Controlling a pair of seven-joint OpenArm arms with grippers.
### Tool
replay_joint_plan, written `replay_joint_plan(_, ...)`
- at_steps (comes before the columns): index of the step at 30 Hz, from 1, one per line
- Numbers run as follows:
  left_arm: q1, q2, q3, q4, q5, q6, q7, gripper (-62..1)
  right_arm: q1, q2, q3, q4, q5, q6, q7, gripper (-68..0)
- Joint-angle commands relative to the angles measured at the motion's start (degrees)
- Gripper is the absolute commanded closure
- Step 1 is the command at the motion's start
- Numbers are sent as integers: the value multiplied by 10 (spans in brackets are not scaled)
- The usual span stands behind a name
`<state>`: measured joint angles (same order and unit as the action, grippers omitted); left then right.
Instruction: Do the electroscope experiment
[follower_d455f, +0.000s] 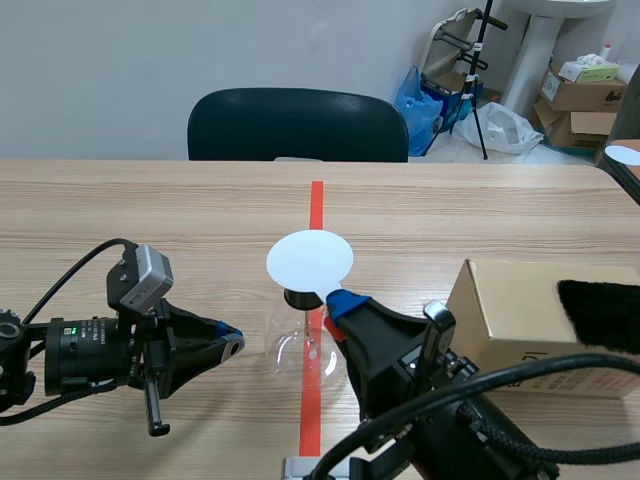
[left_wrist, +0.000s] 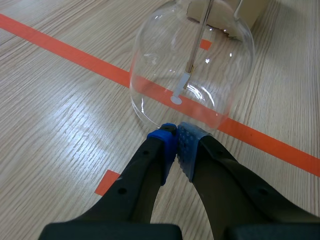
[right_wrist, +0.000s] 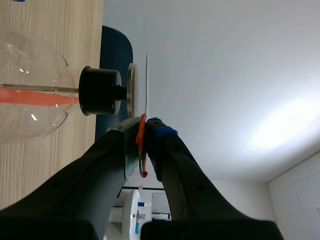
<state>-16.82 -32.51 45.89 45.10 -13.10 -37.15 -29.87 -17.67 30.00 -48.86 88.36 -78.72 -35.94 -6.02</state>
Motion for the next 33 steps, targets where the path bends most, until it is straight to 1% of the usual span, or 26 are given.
replay_joint_plan(1,-2,3,-2,10,-8,-1,-8,-38,7,3,5,2,-4,-4,-3,-9)
replay_joint_plan(4,-2,3,-2,10,-8,-1,-8,-38,7,3,5,2,-4,-4,-21,-9)
replay_joint_plan(7,-2,3,-2,10,-8,-1,-8,-38,7,3,5,2,-4,-4,-52,-9)
replay_joint_plan(22,-2,3,-2,10,-8,-1,-8,-38,7,3,5,2,-4,-4,-255,-9)
replay_joint_plan(28,-2,3,-2,10,-8,-1,-8,-38,7,3,5,2,-4,-4,-306,-9)
replay_joint_plan(33,-2,3,-2,10,-8,-1,-9,-38,7,3,5,2,-4,-4,-336,-9)
